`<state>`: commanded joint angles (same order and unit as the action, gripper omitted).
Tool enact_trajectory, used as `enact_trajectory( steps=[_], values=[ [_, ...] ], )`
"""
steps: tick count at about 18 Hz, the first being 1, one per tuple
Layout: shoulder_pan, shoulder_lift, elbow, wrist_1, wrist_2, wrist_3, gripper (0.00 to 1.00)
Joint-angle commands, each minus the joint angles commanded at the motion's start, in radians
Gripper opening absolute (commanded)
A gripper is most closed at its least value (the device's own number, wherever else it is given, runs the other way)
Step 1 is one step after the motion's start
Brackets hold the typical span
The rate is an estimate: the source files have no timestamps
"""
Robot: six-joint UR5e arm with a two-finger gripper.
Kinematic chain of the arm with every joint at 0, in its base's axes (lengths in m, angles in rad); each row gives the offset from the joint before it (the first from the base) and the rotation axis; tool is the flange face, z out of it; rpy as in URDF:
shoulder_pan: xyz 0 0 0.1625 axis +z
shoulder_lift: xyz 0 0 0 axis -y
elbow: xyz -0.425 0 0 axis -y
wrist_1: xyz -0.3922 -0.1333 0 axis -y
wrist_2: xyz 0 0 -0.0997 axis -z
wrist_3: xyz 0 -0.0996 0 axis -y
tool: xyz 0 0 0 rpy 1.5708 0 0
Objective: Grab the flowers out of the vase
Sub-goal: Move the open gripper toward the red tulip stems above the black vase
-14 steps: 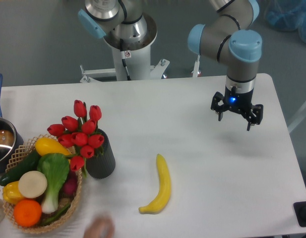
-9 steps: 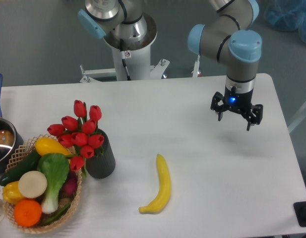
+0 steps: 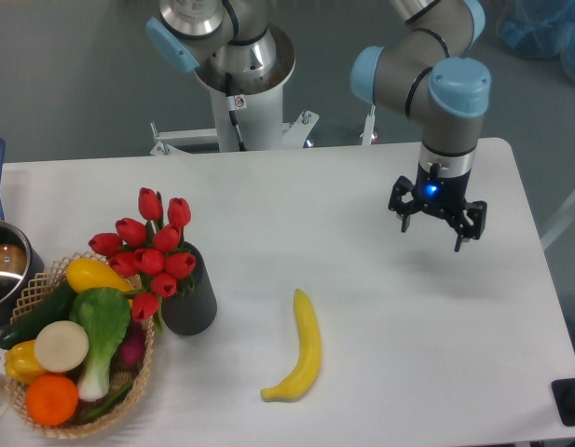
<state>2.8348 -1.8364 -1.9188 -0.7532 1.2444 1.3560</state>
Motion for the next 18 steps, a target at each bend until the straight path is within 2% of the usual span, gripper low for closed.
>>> enact_trajectory(
  steps=[3,7,11,13,16,18],
  values=[
    [-0.009,0.069,-0.049,-0.005,-0.112,0.000,1.00],
    [-0.035,0.164,-0.156,-0.003,-0.293,-0.002,1.00],
    [-0.041,0.186,-0.232,-0.003,-0.560,-0.015,1.00],
    [-0.080,0.183,-0.255,-0.003,-0.685,-0.025,1.00],
    [-0.181,0.177,-0.253,-0.005,-0.703,-0.049,1.00],
    [-0.208,0.169,-0.244,-0.005,-0.710,-0.058,1.00]
  ],
)
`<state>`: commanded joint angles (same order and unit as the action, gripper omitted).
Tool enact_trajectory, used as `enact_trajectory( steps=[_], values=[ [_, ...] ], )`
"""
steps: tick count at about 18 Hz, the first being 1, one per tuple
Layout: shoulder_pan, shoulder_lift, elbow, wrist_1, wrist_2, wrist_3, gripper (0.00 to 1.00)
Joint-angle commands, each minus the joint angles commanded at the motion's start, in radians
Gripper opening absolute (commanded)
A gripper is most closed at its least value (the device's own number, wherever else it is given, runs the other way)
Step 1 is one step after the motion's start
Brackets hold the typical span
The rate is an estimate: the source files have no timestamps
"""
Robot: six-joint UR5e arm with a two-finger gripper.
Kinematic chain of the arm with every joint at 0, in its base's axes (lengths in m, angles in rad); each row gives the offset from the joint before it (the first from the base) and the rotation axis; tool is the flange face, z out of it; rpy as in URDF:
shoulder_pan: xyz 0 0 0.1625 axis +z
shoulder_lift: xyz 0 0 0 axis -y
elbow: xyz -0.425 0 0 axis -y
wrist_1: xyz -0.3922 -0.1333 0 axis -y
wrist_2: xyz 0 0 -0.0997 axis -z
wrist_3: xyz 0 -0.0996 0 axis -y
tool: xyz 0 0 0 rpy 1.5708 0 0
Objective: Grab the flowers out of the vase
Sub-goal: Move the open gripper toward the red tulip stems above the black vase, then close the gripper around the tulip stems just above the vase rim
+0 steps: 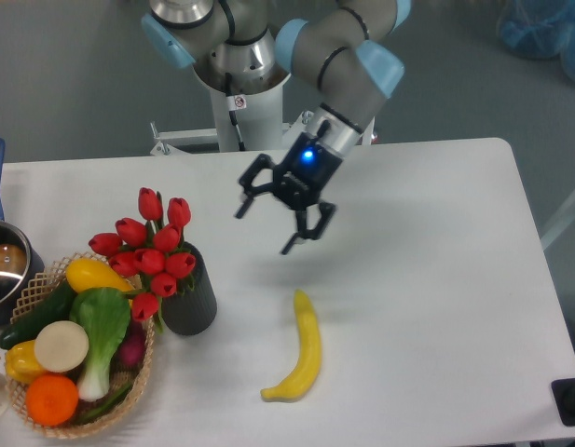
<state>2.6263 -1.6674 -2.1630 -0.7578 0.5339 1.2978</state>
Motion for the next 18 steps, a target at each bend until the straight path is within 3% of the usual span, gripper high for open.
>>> enact_trajectory(
  steps=[13,18],
  values=[
    [-0.075,-0.038,0.049,0.006,-0.081,-0.003,1.00],
    [-0.132,-0.107,0.139,0.006,-0.081,-0.049,1.00]
  ],
)
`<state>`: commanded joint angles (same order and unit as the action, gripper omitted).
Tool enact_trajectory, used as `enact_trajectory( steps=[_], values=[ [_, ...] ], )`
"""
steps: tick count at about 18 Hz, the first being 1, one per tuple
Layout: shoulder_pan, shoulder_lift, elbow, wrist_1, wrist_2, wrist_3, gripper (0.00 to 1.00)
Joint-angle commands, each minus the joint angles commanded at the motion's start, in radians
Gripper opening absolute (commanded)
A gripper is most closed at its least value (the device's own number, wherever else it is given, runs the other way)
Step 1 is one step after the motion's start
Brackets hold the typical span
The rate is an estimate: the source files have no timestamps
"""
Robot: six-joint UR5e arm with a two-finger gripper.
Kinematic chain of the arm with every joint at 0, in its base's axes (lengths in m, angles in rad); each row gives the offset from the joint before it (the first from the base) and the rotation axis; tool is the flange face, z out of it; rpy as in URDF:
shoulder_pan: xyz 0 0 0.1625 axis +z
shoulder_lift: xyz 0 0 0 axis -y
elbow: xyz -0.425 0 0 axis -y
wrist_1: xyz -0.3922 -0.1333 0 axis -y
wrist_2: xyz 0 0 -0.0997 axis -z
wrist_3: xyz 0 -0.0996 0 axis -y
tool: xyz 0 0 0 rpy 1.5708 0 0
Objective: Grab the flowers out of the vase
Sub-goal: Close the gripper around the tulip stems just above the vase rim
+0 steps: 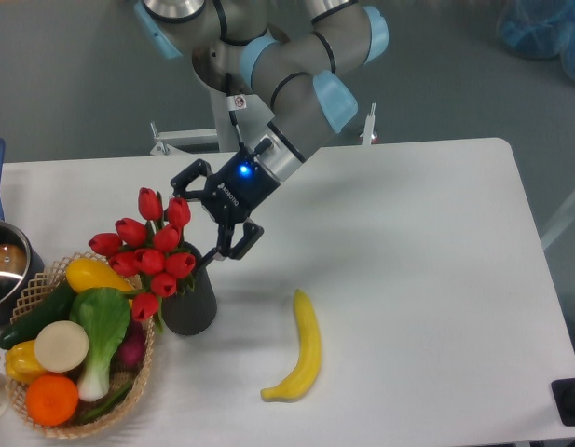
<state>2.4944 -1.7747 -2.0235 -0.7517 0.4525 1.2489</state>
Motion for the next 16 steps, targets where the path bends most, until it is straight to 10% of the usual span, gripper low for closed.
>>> enact_trajectory(
  steps=[6,11,16],
  values=[
    [-0.031,-0.022,0.028,0.000,0.000,-0.046,0.98],
    [-0.040,-0.014,0.014,-0.002,0.008,-0.045,0.21],
    [-0.037,-0.008,0.016,-0.002,0.012,-0.052,0.04]
  ],
)
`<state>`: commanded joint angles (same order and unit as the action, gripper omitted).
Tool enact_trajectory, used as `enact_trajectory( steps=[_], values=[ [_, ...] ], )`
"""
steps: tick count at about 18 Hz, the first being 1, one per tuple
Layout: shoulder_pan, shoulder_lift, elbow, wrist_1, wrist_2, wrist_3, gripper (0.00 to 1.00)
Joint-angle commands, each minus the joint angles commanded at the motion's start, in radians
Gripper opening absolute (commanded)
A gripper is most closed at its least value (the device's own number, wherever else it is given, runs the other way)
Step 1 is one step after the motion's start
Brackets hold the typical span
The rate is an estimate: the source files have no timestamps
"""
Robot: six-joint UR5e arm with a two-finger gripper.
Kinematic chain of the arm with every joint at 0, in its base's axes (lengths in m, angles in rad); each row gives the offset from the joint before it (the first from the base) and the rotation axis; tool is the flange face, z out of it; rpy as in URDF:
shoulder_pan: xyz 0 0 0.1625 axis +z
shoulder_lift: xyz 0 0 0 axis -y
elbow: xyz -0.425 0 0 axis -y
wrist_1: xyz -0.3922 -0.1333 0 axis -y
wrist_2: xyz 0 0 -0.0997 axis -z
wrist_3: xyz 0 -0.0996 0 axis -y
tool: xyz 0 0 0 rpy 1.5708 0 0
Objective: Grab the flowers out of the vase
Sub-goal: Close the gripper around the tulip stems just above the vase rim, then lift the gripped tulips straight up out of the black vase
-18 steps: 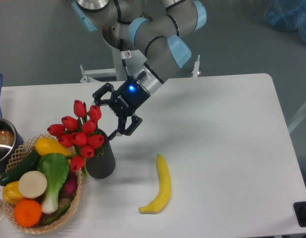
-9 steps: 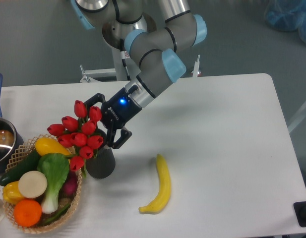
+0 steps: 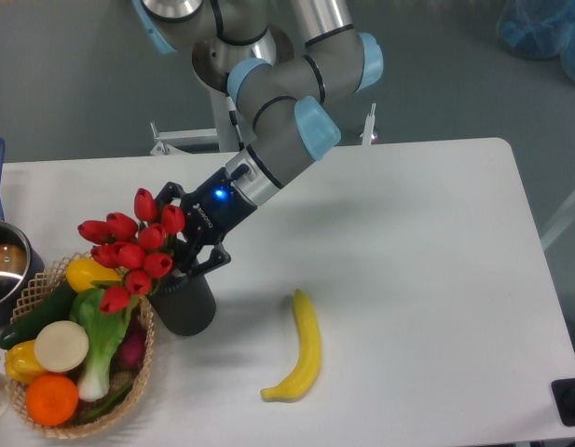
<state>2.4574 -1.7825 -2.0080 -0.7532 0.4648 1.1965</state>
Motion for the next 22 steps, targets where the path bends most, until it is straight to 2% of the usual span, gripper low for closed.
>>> enact_trajectory(
  steps=[8,17,22],
  values=[
    [0.018,0.032,0.014,0.000,-0.017,-0.084,0.02],
    [0.066,0.112,0.020,0.000,-0.161,-0.172,0.03],
    [0.113,0.132,0.067,0.000,-0.242,-0.248,0.03]
  ],
)
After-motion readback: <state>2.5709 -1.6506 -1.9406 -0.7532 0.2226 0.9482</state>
